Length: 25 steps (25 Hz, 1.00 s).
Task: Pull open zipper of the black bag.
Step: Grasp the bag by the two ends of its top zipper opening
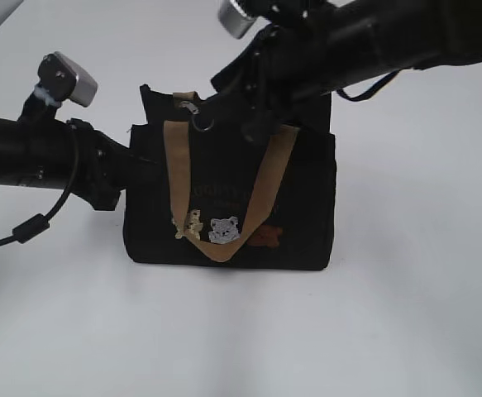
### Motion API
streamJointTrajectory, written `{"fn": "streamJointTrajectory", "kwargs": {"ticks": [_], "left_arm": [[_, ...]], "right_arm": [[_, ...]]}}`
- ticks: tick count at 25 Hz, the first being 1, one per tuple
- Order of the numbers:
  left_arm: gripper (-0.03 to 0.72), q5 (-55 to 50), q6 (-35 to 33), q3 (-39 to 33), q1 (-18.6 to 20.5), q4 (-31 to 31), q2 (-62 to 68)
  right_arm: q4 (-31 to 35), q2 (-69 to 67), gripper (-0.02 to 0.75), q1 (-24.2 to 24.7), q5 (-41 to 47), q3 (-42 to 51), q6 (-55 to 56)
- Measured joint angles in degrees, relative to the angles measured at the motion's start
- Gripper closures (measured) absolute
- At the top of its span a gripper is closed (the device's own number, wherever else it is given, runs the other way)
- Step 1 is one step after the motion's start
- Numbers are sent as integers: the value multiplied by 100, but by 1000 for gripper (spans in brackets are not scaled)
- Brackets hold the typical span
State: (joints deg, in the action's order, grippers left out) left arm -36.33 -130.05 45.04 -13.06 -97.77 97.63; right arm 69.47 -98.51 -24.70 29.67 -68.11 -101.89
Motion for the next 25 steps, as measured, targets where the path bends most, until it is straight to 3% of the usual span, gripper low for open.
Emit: {"fn": "streamJointTrajectory", "kwargs": {"ticks": [3, 7, 9, 13, 16, 18, 20, 22, 25], "left_arm": [[623, 7, 0, 0, 0, 0, 0], [623, 62, 0, 0, -7, -2, 0], [623, 81, 0, 0, -20, -8, 0], [623, 96, 0, 0, -26, -31, -6], [623, 169, 0, 0, -26, -83, -6], [615, 249, 271, 0, -46, -89, -6], [542, 460, 1212, 0, -73, 172, -54], [422, 764, 3126, -19, -93, 1123, -179], [408, 904, 6957, -58, -93, 3888, -582]], "right_arm": [[-11, -497, 433, -240, -212, -342, 23], [-371, -626, 690, -340, -540, -381, 795], [-907, -466, 737, -141, -383, -381, 1602], [-2338, 110, 739, 780, 451, -394, 3573], [-2886, 354, 732, 1423, 1271, -400, 4668], [-3011, 405, 642, 1488, 1729, -404, 5111], [-3021, 496, 481, 1409, 2242, -404, 5483], [-3067, 711, 395, 1366, 2697, -404, 6191], [-3790, 1207, 422, 1358, 3180, -404, 7358]]}}
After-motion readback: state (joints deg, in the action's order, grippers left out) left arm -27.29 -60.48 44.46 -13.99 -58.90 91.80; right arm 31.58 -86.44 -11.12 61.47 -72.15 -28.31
